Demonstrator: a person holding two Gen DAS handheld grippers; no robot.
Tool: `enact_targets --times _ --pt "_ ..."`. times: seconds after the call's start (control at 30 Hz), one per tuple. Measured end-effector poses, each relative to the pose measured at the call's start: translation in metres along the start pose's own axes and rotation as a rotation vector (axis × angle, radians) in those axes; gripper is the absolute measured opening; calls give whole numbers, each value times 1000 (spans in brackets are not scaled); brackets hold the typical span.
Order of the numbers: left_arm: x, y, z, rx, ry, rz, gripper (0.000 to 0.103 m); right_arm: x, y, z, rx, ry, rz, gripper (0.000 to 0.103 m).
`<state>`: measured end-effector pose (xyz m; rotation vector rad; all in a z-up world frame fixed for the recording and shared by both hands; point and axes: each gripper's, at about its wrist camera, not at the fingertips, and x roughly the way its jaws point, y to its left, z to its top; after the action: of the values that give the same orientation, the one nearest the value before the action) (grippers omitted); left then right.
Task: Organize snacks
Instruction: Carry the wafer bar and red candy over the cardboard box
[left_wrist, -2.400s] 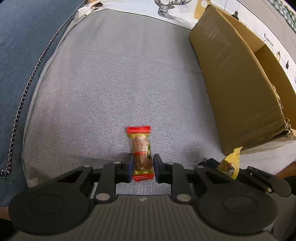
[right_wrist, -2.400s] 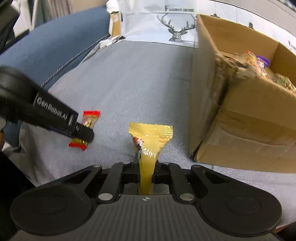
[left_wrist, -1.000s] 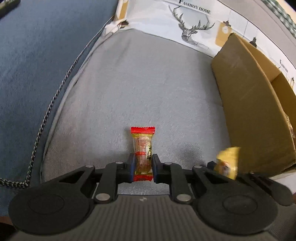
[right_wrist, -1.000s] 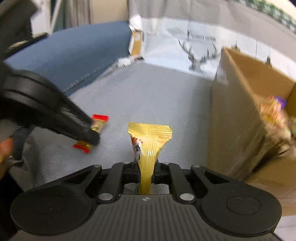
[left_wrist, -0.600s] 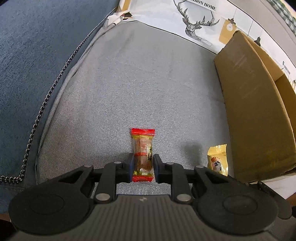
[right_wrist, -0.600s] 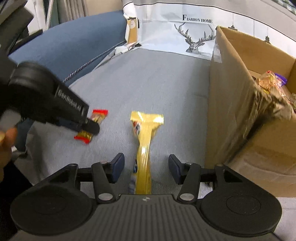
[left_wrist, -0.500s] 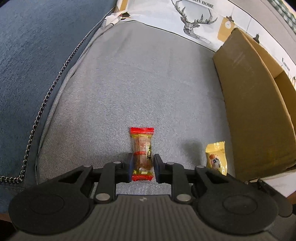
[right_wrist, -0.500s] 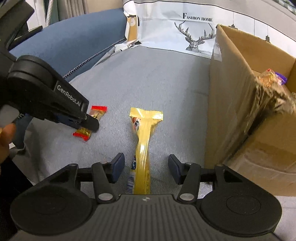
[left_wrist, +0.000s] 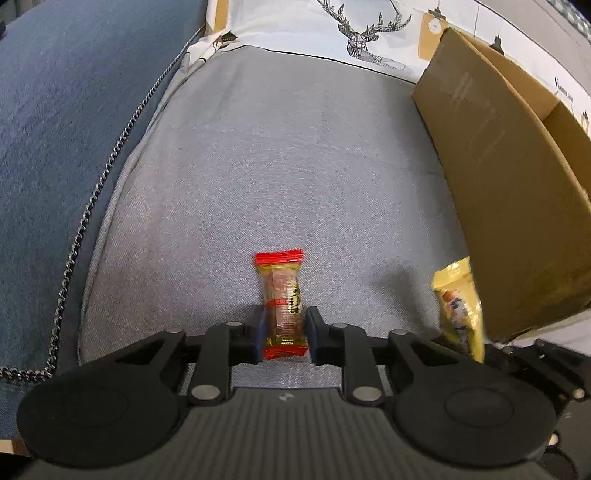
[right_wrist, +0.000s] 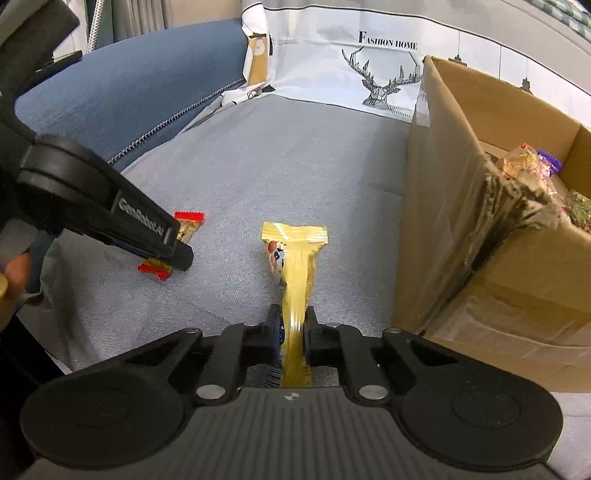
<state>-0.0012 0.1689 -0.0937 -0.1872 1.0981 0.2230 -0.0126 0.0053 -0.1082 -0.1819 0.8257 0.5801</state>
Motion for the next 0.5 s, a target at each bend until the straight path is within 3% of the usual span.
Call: enact_targets --times 0.27,0.5 --pt "-17 12 3 -88 -75 -55 22 -25 0 8 -10 -56 20 11" --pt "-46 8 8 -150 -183 -175 22 -80 -26 48 -38 -155 51 11"
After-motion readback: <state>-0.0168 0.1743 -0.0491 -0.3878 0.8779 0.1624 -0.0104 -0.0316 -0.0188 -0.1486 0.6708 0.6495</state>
